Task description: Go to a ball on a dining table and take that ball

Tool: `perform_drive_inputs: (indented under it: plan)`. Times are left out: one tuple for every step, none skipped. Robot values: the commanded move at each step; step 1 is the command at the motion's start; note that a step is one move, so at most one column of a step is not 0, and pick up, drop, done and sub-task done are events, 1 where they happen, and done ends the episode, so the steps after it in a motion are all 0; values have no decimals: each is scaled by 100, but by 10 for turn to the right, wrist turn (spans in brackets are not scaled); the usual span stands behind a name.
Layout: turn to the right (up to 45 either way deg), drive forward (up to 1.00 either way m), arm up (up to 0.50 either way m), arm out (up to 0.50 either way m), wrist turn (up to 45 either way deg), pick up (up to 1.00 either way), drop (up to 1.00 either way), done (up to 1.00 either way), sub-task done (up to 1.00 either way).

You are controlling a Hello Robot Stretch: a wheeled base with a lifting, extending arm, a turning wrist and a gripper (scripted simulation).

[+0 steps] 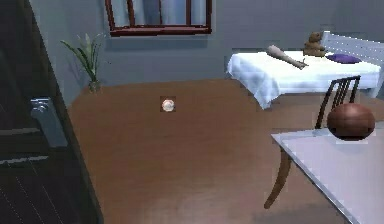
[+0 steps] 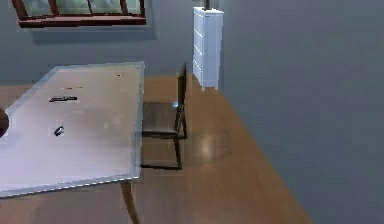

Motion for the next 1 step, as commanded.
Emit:
perform_drive_inputs:
  plan:
    - [0, 45, 0, 0, 0, 0, 0, 0, 0]
